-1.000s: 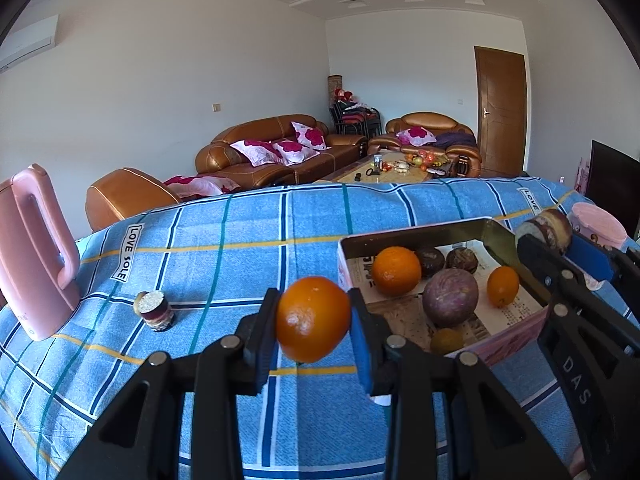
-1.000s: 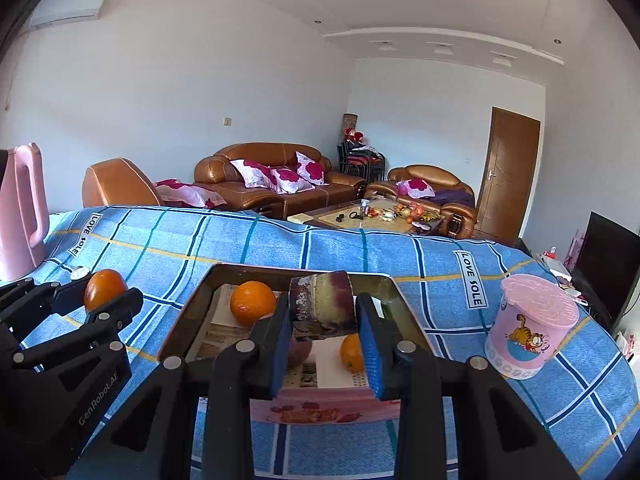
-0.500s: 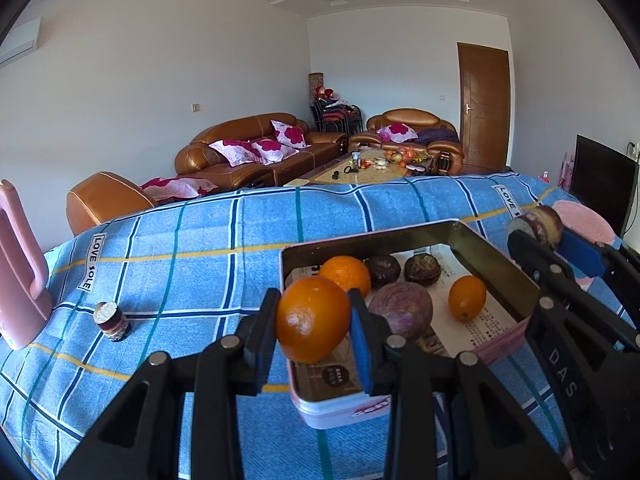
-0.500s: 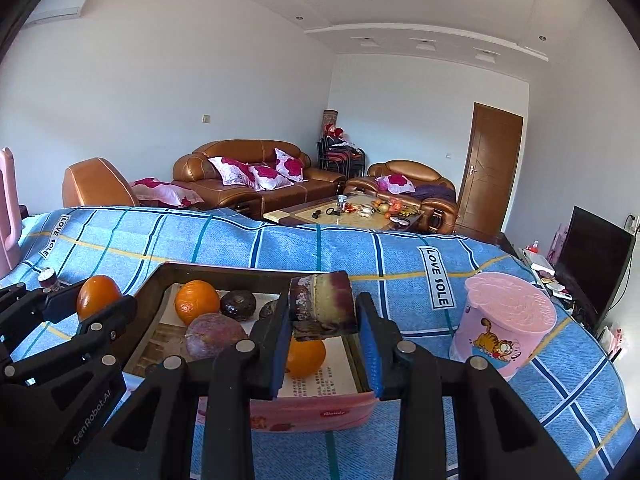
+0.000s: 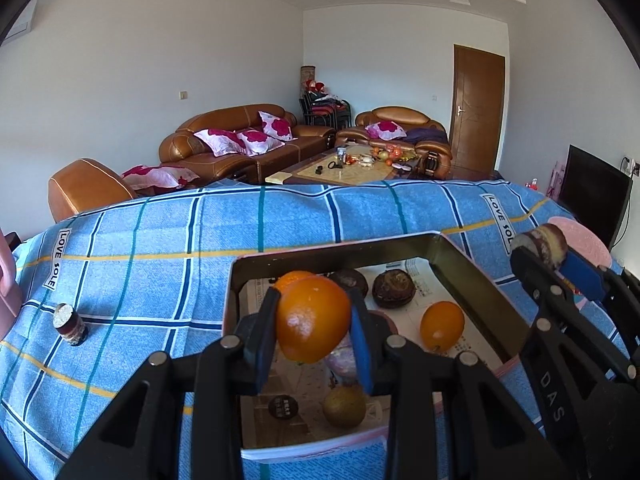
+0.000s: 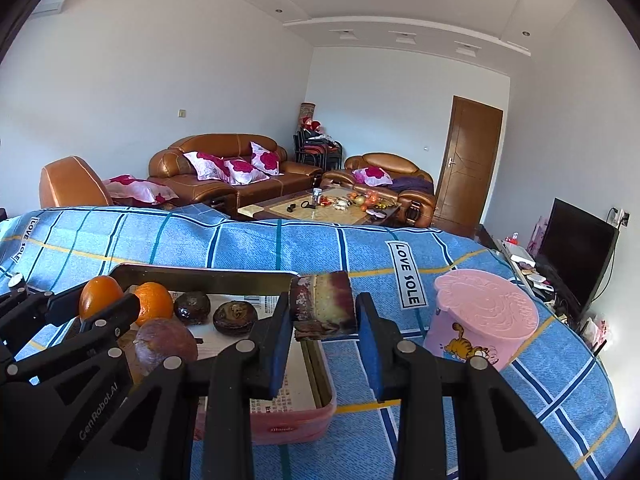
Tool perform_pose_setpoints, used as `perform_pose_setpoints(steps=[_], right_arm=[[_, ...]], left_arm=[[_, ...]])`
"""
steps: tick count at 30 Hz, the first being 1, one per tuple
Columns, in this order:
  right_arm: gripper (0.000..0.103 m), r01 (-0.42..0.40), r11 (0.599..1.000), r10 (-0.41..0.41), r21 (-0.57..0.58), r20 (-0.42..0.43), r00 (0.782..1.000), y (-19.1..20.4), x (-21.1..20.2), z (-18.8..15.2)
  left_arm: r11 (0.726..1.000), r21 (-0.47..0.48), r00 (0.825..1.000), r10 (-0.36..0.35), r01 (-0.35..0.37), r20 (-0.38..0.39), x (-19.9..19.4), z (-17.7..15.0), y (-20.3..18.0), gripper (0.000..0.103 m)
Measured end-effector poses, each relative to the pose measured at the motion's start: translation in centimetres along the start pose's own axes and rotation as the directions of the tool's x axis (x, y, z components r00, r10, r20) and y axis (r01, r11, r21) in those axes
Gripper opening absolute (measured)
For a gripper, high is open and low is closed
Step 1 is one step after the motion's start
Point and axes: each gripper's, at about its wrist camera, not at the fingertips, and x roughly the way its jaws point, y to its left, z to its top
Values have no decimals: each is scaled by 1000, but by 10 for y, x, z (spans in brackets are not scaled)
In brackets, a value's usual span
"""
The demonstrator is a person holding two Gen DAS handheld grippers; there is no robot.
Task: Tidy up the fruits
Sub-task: 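Lower and release the orange with the left gripper while the right gripper releases the cake slice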
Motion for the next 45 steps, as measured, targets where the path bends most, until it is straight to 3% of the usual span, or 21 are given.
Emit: perform_pose_setpoints(steps=[6,19,26,32,40,45], right_arm=[[34,18,1000,-18,-17,-8,1000,3,4,1],[34,-2,998,-2,-58,-66,998,18,31,12],[34,-94,994,88,-55,-114,990,21,44,12],[34,-257,964,238,-73,-201,950,36,58,8],[34,-311,949,293,-50,-226,929,37,60,4],[35,-400,916,396,35,-244,885,28,63,1]], left_arm=[[999,-28,999,-35,34,-12,6,3,6,35],[998,-64,998,-23,19,-60,18,3,20,35],[997,-80,992,-27,17,-123,31,3,24,35],[996,-83,990,-28,17,-135,32,1,24,35],[996,-82,990,-32,20,-138,33,1,24,35],[996,-81,990,-36,25,-138,33,1,25,35]])
